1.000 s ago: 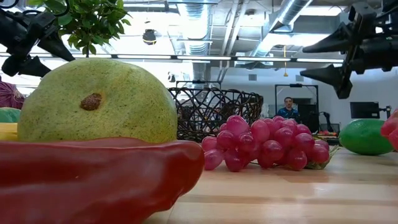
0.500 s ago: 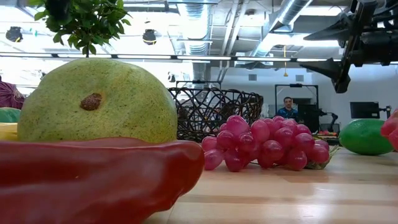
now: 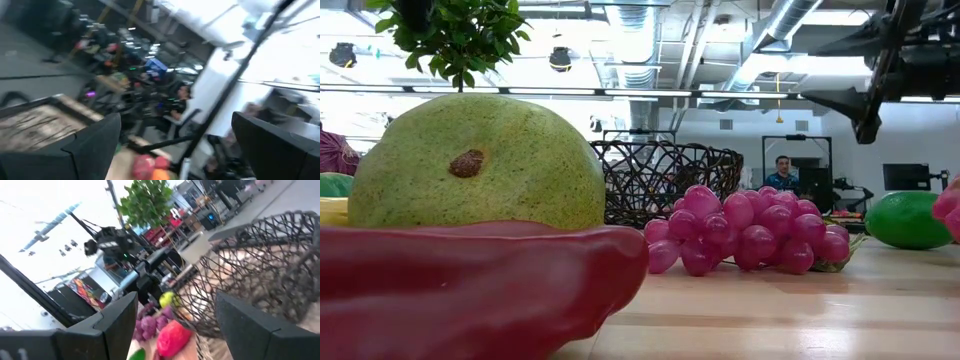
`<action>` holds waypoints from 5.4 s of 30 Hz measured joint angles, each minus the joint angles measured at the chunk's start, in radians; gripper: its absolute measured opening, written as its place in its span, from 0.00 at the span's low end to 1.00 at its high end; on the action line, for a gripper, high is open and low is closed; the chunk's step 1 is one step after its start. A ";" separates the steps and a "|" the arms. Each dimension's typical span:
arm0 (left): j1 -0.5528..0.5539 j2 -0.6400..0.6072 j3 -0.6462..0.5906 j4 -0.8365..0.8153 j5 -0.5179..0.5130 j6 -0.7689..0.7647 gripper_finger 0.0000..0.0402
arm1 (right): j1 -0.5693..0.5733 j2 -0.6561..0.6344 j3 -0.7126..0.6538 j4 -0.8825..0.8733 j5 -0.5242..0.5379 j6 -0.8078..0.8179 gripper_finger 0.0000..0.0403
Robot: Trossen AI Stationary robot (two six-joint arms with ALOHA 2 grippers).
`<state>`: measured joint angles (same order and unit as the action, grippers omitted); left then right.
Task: Build produce basket
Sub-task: Put the lime into the basket
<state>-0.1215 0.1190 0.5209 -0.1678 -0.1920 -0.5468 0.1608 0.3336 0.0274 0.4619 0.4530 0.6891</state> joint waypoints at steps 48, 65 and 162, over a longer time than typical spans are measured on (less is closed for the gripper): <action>-0.167 0.492 0.134 -0.167 -0.177 0.081 0.92 | -0.022 0.629 0.714 -0.993 -0.012 0.077 0.71; -0.311 0.505 0.084 -0.104 -0.268 0.054 0.92 | 0.091 0.684 0.714 -0.697 -0.072 0.082 0.71; -0.310 0.535 0.162 -0.212 -0.313 0.052 0.92 | 0.125 0.806 0.829 -1.711 -0.190 0.299 0.73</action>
<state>-0.4313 0.6540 0.6830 -0.3798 -0.5049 -0.4946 0.2857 1.1397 0.8568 -1.2489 0.2627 0.9883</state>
